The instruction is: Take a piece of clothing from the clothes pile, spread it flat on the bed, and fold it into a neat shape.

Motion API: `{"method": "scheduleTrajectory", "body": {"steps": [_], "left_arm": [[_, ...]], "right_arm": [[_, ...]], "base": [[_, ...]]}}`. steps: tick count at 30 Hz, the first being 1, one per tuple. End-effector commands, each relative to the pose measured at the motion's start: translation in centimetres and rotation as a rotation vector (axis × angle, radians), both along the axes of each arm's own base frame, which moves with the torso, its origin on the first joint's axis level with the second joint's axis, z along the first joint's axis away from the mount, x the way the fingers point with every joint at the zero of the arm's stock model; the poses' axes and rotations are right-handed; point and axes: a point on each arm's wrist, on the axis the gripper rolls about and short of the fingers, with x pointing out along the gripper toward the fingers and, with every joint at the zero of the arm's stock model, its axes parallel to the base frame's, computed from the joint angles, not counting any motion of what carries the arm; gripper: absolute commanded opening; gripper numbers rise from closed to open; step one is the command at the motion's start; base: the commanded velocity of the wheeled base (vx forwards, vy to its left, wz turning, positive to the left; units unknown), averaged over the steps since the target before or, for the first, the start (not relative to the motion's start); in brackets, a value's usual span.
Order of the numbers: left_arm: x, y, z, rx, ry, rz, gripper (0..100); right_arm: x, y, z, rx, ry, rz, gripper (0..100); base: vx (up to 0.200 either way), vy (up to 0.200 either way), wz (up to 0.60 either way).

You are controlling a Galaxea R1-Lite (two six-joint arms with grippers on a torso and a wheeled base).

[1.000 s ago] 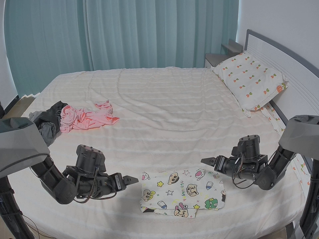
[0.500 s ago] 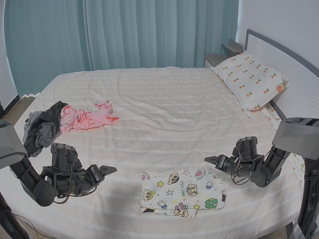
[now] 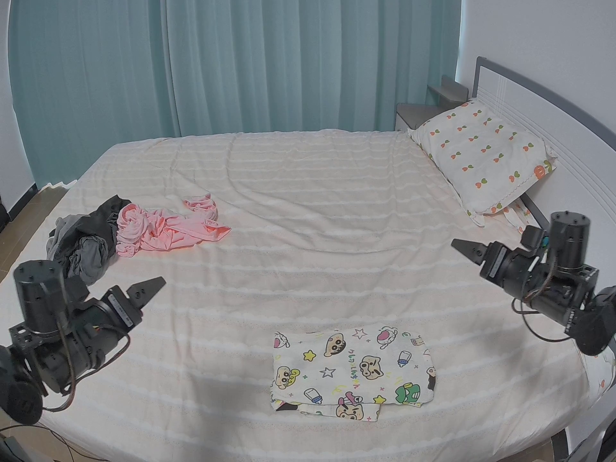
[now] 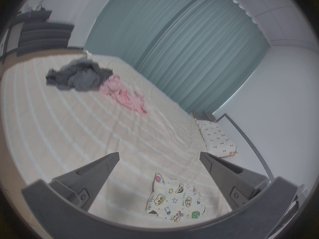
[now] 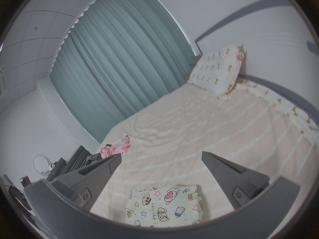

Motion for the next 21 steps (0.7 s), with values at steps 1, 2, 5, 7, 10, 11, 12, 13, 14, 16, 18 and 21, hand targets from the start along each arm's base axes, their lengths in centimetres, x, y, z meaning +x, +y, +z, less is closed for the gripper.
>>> {"method": "scheduleTrajectory", "body": {"steps": [1, 2, 5, 7, 10, 11, 12, 13, 14, 16, 18, 21], "left_arm": [[-10.7, 3.3, 4.5, 0.163, -0.337, 0.120, 100], [-11.0, 3.4, 4.7, 0.170, -0.341, 0.124, 100], [-13.5, 4.5, 6.4, 0.209, -0.362, 0.174, 100], [-14.8, 4.9, 7.3, 0.223, -0.353, 0.204, 100], [-16.4, 5.4, 8.0, 0.246, -0.321, 0.280, 100], [-16.6, 5.4, 7.9, 0.252, -0.317, 0.306, 100], [-16.8, 5.4, 7.8, 0.258, -0.311, 0.326, 100], [-17.2, 5.5, 7.7, 0.272, -0.309, 0.360, 100], [-17.5, 5.5, 7.5, 0.290, -0.302, 0.388, 100], [-17.9, 5.4, 7.1, 0.313, -0.280, 0.416, 100], [-18.8, 5.4, 6.0, 0.354, -0.235, 0.421, 100], [-19.4, 5.4, 5.0, 0.376, -0.230, 0.411, 100]], "right_arm": [[-12.8, -4.4, 5.7, -0.088, -0.253, -0.081, 100], [-13.0, -4.5, 5.8, -0.094, -0.256, -0.085, 100], [-15.8, -5.6, 6.5, -0.147, -0.273, -0.117, 100], [-17.3, -6.1, 6.8, -0.171, -0.288, -0.137, 100], [-19.6, -6.6, 6.8, -0.225, -0.314, -0.170, 100], [-20.1, -6.7, 6.8, -0.238, -0.326, -0.183, 100], [-20.6, -6.8, 6.9, -0.250, -0.336, -0.192, 100], [-21.3, -6.9, 6.9, -0.272, -0.353, -0.206, 100], [-21.9, -7.0, 6.8, -0.298, -0.363, -0.215, 100], [-22.7, -7.1, 6.6, -0.338, -0.372, -0.222, 100], [-24.1, -7.2, 5.2, -0.405, -0.368, -0.207, 100], [-25.4, -7.3, 3.0, -0.442, -0.325, -0.185, 100]], "base": [[0.000, 0.000, 0.00], [0.000, 0.000, 0.00], [0.000, 0.000, 0.00], [0.000, 0.000, 0.00], [0.000, 0.000, 0.00], [0.000, 0.000, 0.00], [0.000, 0.000, 0.00], [0.000, 0.000, 0.00], [0.000, 0.000, 0.00], [0.000, 0.000, 0.00], [0.000, 0.000, 0.00], [0.000, 0.000, 0.00]]}}
